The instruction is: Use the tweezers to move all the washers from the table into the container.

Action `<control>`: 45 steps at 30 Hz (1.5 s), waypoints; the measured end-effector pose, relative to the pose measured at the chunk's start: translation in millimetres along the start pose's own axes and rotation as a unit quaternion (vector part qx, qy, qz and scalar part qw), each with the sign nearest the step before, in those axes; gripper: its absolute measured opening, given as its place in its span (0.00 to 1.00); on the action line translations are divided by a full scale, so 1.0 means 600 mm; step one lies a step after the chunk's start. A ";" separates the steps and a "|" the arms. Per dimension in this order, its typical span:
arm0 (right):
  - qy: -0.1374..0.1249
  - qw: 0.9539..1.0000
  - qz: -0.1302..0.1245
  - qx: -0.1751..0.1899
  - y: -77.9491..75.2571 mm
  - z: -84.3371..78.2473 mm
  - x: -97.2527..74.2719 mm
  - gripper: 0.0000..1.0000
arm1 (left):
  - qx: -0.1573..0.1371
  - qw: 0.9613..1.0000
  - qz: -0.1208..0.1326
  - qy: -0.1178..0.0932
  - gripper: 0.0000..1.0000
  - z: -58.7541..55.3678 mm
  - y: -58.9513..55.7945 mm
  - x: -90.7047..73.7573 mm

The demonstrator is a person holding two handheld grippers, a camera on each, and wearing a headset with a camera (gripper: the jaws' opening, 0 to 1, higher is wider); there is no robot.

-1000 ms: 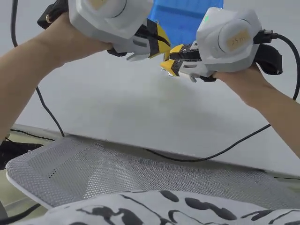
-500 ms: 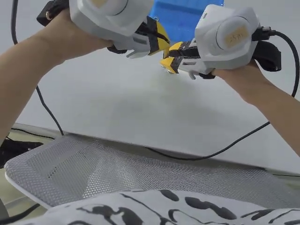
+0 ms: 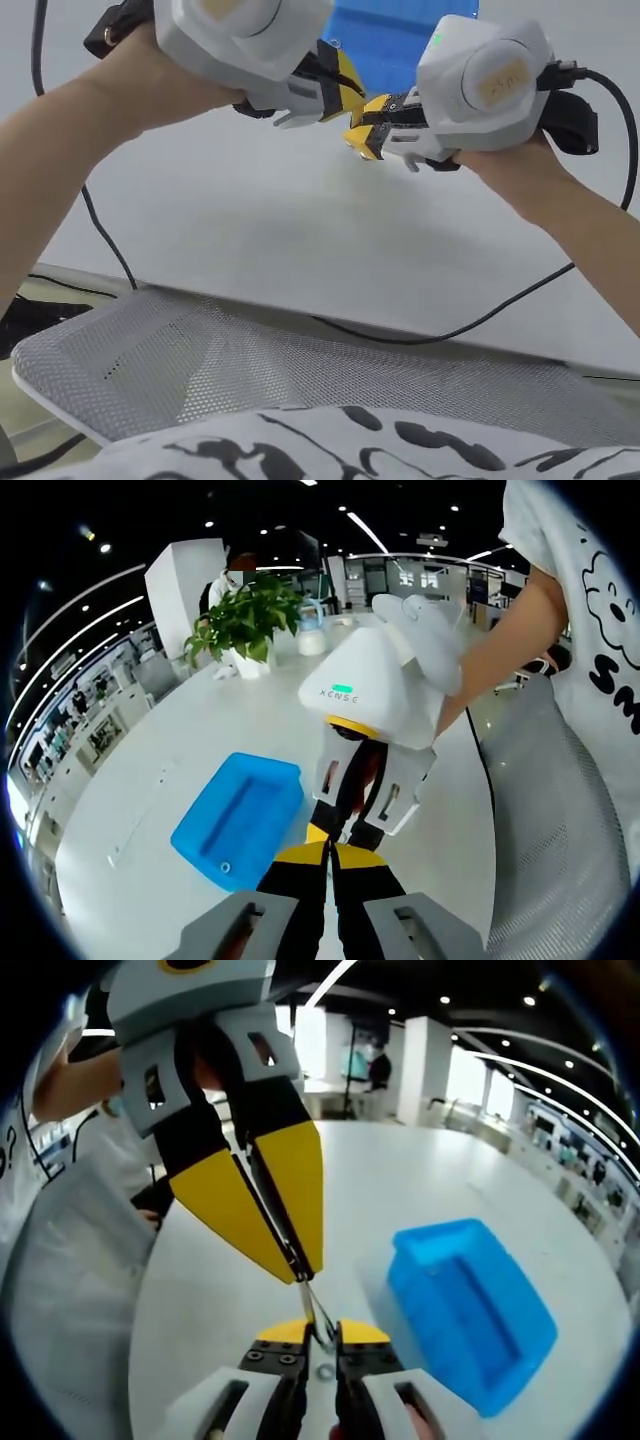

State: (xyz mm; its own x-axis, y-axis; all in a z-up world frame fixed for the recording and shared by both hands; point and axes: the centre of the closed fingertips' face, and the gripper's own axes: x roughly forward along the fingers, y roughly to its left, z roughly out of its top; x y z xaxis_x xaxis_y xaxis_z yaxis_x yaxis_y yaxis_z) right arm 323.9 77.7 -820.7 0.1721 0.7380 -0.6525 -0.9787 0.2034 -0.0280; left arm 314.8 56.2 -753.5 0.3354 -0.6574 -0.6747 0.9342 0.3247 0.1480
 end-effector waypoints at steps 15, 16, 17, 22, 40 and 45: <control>-0.008 1.000 -0.010 -0.018 -0.003 0.020 -0.009 0.04 | 0.005 1.000 0.008 -0.006 0.00 0.011 0.007 -0.015; -0.008 1.000 -0.010 -0.019 -0.004 0.021 -0.010 0.04 | 0.005 1.000 0.009 -0.007 0.00 0.014 0.008 -0.018; -0.009 1.000 -0.012 -0.023 -0.004 0.025 -0.013 0.04 | 0.006 1.000 0.010 -0.007 0.00 0.016 0.008 -0.020; -0.014 0.999 -0.019 -0.030 -0.008 0.038 -0.024 0.04 | 0.015 1.000 0.016 -0.009 0.00 0.032 0.011 -0.031; -0.030 0.997 -0.041 -0.051 -0.036 0.076 -0.038 0.04 | 0.046 0.998 0.043 -0.011 0.00 0.058 0.038 -0.054; -0.033 0.997 -0.045 -0.056 -0.046 0.087 -0.040 0.04 | 0.049 0.997 0.050 -0.012 0.00 0.062 0.047 -0.058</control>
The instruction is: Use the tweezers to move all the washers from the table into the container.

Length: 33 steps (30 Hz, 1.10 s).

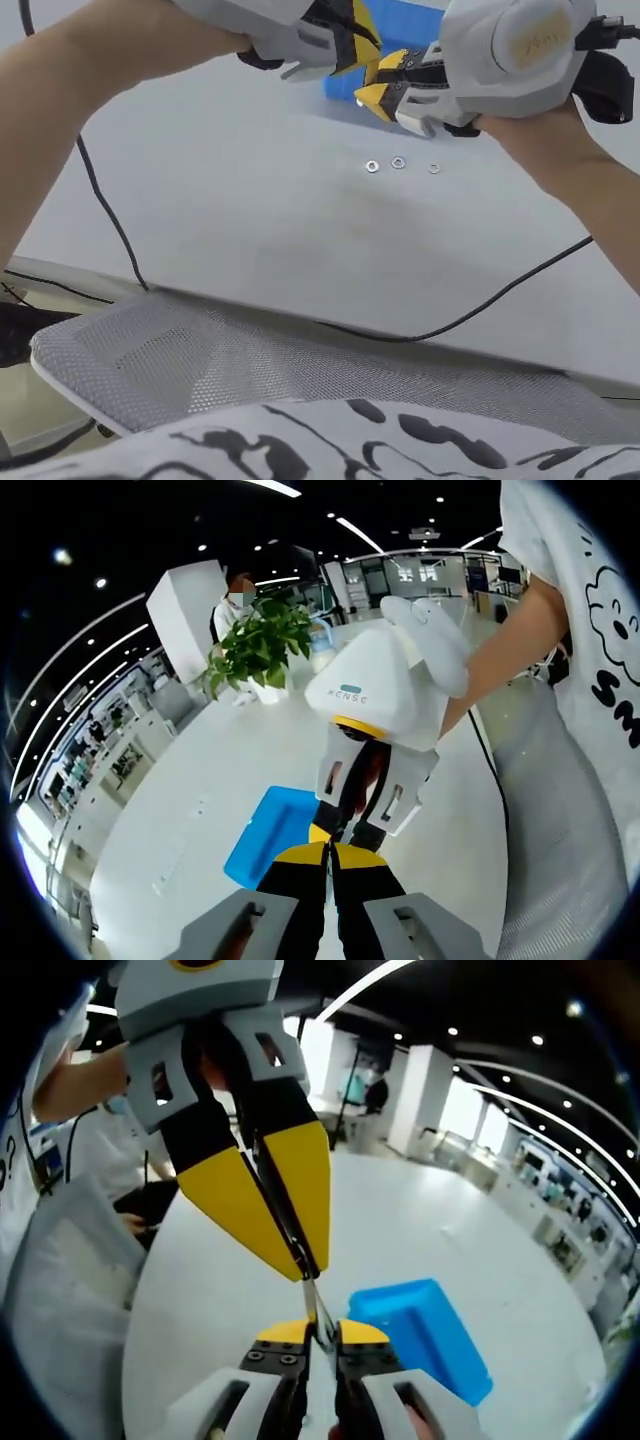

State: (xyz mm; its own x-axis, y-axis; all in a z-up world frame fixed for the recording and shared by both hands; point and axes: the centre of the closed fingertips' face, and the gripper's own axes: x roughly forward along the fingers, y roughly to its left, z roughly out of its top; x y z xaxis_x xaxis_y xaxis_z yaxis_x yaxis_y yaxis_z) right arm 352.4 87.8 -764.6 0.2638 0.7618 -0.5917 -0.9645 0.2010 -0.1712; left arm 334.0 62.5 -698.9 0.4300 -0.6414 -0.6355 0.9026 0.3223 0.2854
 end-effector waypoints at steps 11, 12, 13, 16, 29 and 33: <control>-0.004 1.000 -0.009 -0.006 -0.026 0.008 -0.002 0.04 | 0.009 1.000 0.009 -0.002 0.00 0.011 0.023 0.001; -0.005 1.000 -0.010 -0.007 -0.030 0.009 -0.001 0.04 | 0.010 1.000 0.010 -0.002 0.00 0.012 0.026 0.001; -0.005 1.000 -0.010 -0.007 -0.032 0.010 0.000 0.04 | 0.011 1.000 0.011 -0.002 0.00 0.012 0.027 0.001; -0.007 1.000 -0.011 -0.008 -0.034 0.014 -0.001 0.04 | 0.014 1.000 0.013 0.000 0.00 0.011 0.035 0.004; -0.010 1.000 -0.007 -0.010 -0.057 0.021 0.017 0.05 | 0.010 1.000 0.019 0.005 0.00 -0.002 0.066 0.014; -0.007 1.000 -0.007 -0.004 -0.072 0.011 0.030 0.04 | 0.008 1.000 0.017 0.006 0.00 -0.004 0.073 0.024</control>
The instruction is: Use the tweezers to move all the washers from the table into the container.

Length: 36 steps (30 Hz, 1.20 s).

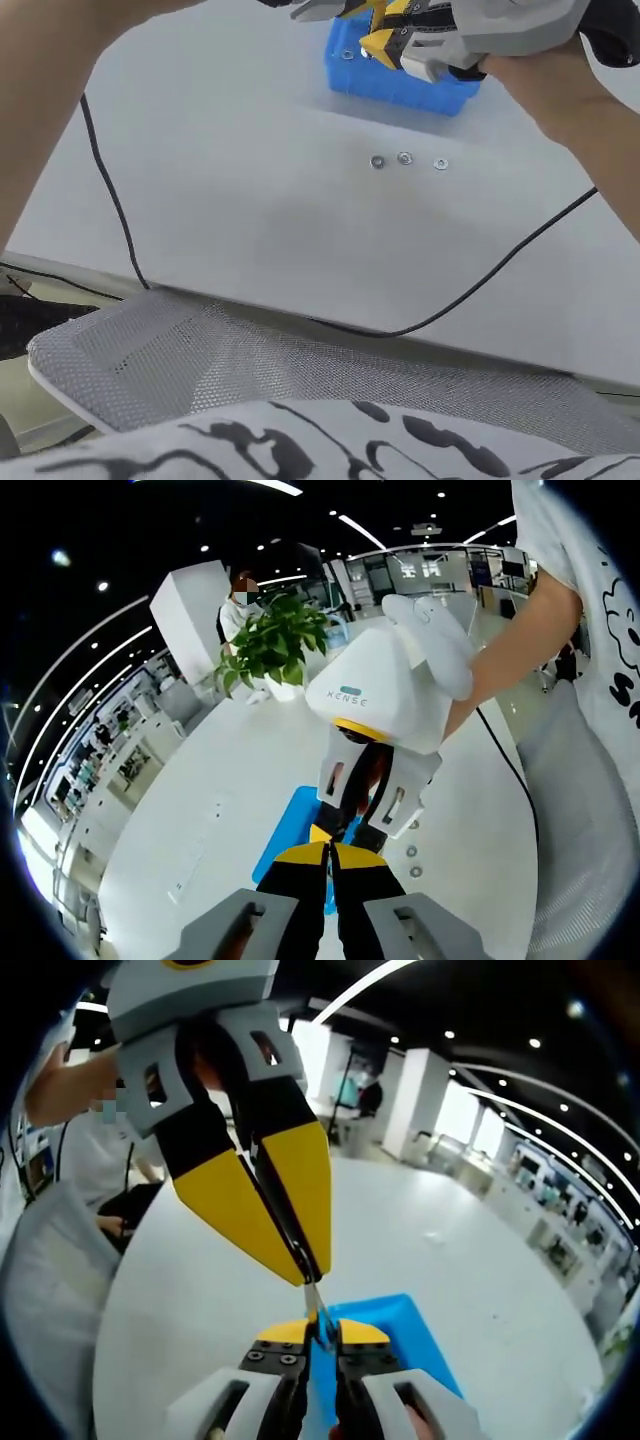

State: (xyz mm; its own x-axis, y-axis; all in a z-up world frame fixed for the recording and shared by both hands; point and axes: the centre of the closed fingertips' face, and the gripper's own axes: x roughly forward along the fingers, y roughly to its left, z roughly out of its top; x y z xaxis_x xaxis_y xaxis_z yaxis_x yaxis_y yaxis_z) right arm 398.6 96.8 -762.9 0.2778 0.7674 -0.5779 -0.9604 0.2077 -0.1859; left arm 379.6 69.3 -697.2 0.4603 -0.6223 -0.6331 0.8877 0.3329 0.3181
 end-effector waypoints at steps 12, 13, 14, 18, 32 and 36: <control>0.008 1.000 0.007 0.013 -0.013 -0.014 0.022 0.04 | -0.011 1.000 -0.002 0.009 0.00 -0.006 0.007 0.021; 0.010 1.000 0.007 0.013 -0.013 -0.015 0.023 0.04 | -0.015 1.000 -0.003 0.009 0.00 -0.009 0.010 0.025; 0.011 1.000 0.007 0.015 -0.014 -0.017 0.024 0.04 | -0.018 1.000 -0.003 0.009 0.00 -0.012 0.012 0.027; 0.017 1.000 0.010 0.024 -0.020 -0.029 0.037 0.04 | -0.025 1.000 -0.005 0.013 0.00 -0.030 0.022 0.045; 0.034 0.999 0.019 0.038 -0.036 -0.060 0.069 0.05 | -0.025 0.999 -0.005 0.024 0.00 -0.054 0.025 0.067; 0.037 0.998 0.020 0.039 -0.038 -0.064 0.074 0.05 | -0.033 0.999 -0.004 0.022 0.00 -0.055 0.024 0.072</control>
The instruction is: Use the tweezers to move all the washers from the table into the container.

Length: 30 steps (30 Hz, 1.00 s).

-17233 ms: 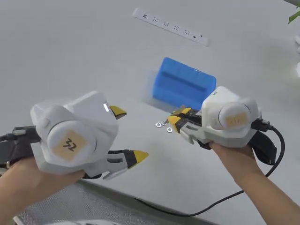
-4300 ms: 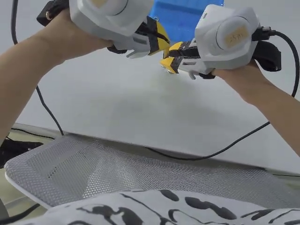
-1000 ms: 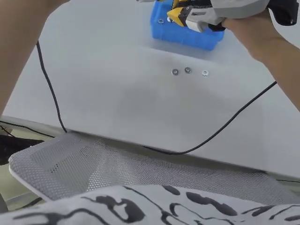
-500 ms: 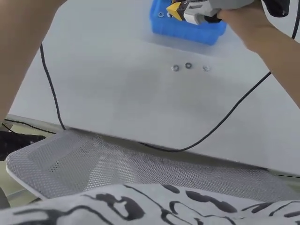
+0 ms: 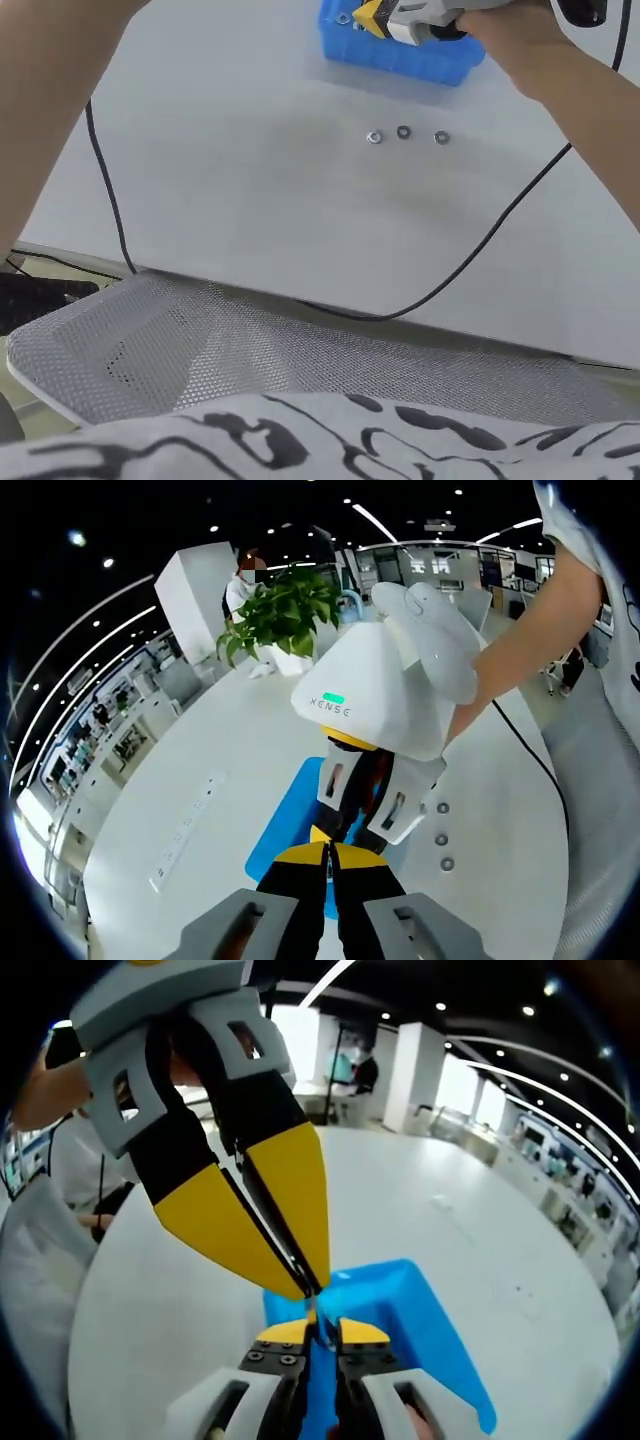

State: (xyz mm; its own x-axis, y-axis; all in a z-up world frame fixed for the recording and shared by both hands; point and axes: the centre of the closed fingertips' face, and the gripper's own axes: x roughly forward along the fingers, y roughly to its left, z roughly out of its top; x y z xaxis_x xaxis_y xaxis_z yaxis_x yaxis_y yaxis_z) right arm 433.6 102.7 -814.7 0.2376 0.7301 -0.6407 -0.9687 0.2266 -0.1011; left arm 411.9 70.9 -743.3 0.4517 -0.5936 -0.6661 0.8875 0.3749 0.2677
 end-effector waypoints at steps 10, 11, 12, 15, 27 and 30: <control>-0.001 1.000 0.005 0.005 -0.004 -0.008 0.003 0.05 | -0.040 0.999 0.014 0.000 0.00 -0.011 0.009 -0.011; -0.003 1.000 0.006 0.006 -0.005 -0.008 0.003 0.05 | -0.042 0.999 0.014 0.000 0.00 -0.012 0.011 -0.010; -0.004 1.000 0.007 0.008 -0.005 -0.008 0.004 0.05 | -0.042 0.999 0.014 -0.002 0.00 -0.013 0.014 -0.008; -0.006 1.000 0.010 0.011 -0.004 -0.009 0.005 0.05 | -0.041 0.999 0.013 -0.005 0.00 -0.012 0.009 -0.006; -0.004 1.000 0.008 0.020 -0.002 -0.011 0.003 0.06 | -0.037 0.999 0.010 0.000 0.00 -0.015 0.017 0.009; 0.002 1.000 0.006 0.011 0.004 -0.011 0.003 0.06 | -0.035 0.999 0.009 0.004 0.00 -0.019 0.017 0.009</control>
State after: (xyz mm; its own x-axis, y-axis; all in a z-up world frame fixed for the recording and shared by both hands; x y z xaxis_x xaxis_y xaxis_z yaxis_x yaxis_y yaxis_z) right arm 431.1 100.2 -821.0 0.2253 0.7298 -0.6455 -0.9698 0.2316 -0.0767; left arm 422.3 79.6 -751.9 0.4672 -0.5801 -0.6672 0.8701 0.4355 0.2307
